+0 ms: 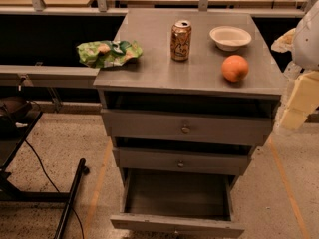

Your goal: Place orange can into bottom drawer

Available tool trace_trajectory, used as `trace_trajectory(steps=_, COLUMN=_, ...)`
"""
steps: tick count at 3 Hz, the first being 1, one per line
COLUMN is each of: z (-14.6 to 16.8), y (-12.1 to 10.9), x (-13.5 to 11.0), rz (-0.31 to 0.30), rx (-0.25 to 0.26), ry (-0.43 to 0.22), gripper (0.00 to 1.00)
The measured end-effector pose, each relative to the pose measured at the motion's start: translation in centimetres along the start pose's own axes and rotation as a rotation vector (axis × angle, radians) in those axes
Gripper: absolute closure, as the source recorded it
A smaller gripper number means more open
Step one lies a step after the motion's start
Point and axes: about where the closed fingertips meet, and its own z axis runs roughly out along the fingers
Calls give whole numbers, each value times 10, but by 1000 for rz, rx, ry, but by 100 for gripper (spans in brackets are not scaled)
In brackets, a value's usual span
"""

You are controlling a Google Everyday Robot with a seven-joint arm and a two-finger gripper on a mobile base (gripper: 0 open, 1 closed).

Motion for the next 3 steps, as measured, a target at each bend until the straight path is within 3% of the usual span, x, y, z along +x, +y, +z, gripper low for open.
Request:
trace_trajectory(steps=1, z=-1, y=0, x=0, rz=-1, rx=3, ry=-1, gripper=0)
trace_trajectory(steps=2, z=5, y=-25, x=-12, rz=-22, rx=38, ry=-46, gripper=0)
trace_trajectory(steps=3, z=20, y=-82, x=-44, rz=-57, rx=80, ry=-166, gripper=0)
